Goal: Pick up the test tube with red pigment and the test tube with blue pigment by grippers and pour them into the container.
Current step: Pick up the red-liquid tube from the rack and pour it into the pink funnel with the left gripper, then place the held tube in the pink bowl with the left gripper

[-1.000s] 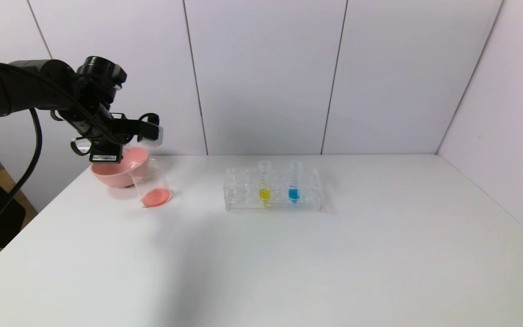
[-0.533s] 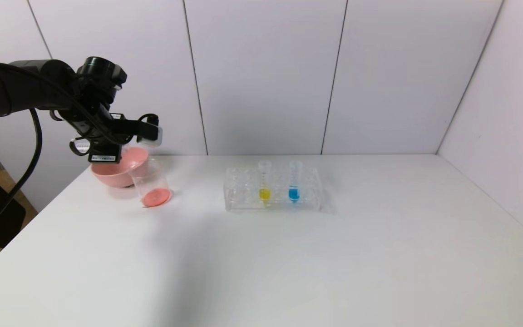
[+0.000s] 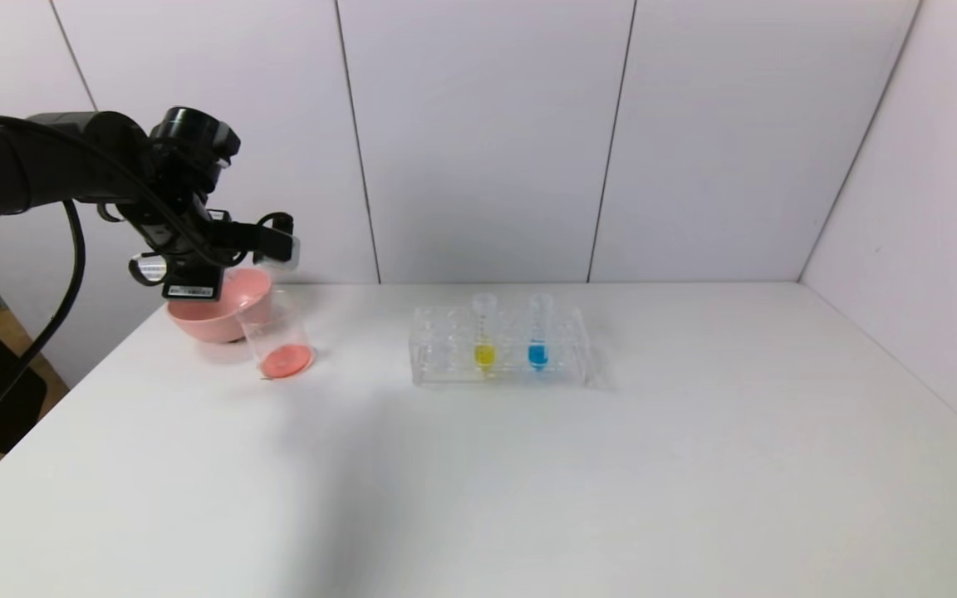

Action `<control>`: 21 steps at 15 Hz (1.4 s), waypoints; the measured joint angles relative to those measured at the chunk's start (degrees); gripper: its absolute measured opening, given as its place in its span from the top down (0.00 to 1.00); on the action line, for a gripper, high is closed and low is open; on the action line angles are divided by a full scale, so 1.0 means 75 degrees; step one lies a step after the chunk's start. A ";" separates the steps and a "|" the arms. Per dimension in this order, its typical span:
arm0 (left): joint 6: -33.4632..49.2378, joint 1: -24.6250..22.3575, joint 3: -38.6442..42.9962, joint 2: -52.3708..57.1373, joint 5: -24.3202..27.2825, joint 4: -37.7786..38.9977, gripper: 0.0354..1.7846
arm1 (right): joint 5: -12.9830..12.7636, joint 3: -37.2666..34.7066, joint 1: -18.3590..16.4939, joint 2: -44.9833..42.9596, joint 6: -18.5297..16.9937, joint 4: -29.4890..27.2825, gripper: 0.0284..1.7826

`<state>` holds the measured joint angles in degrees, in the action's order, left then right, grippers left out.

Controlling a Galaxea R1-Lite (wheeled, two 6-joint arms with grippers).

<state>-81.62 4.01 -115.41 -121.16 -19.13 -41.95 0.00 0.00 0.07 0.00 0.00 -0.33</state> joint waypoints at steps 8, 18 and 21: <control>-0.0088 0.0163 0.0005 -0.0005 -0.0629 -0.0070 0.75 | 0.0000 0.0000 0.0000 0.0000 0.0000 0.0000 0.00; -0.0094 0.0239 0.0005 -0.0005 -0.0701 -0.0059 0.75 | 0.0000 0.0000 -0.0003 0.0000 0.0000 0.0000 0.00; -0.0070 0.0247 0.0005 0.0007 -0.0686 -0.0059 0.75 | 0.0000 0.0000 0.0000 0.0000 0.0000 0.0000 0.00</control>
<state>-82.14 5.86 -115.37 -121.11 -24.27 -42.39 0.00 0.00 0.07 0.00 0.00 -0.33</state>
